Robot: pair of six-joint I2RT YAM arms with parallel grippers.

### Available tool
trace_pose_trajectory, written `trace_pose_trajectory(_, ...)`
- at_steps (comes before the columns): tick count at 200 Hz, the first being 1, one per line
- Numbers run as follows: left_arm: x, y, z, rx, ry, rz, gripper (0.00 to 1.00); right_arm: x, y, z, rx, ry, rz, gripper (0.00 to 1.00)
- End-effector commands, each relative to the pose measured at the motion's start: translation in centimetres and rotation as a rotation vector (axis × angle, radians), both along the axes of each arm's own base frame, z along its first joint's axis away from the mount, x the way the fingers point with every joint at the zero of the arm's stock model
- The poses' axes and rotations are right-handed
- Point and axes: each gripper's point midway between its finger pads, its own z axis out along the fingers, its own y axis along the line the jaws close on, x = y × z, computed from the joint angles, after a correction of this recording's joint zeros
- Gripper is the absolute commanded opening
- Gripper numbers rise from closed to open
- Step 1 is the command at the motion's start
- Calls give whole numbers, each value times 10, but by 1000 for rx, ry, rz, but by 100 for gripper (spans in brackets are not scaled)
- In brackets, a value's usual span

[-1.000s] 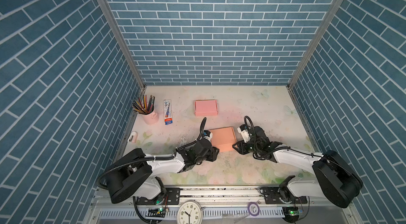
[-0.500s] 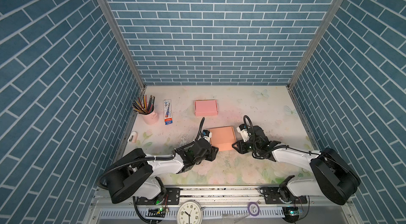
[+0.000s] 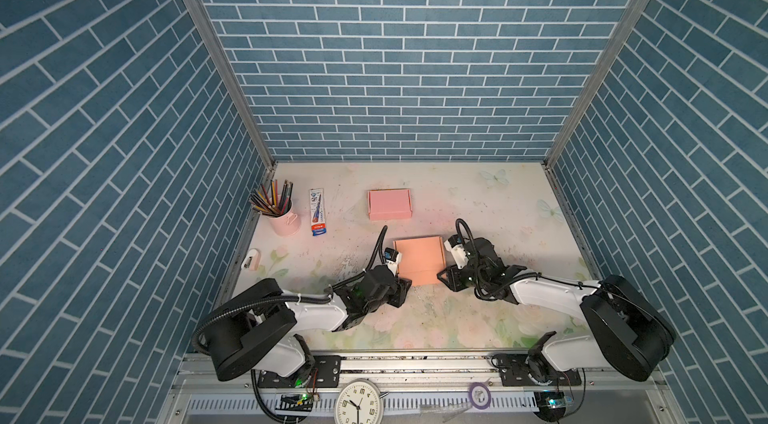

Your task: Fold the paper box

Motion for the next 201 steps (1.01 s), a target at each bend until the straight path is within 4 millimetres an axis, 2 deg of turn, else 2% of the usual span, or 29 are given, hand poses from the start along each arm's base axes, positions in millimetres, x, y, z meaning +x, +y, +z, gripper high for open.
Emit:
trace_pose_trajectory(1,-3,-19,27,-86,-76,-64,51,0,18,15,29,-49,67,36)
trace_pose_trajectory(56,-2,-16,24,-49,-107,-77,51,-3,18,16,20,-83,83,37)
trace_pose_trajectory(104,-1,-15,22,-31,-111,-74,51,0,15,7,-20,-92,78,38)
trace_pose_trajectory(201,0,-8,25,-30,-48,-5,51,1,6,19,-29,-97,26,38)
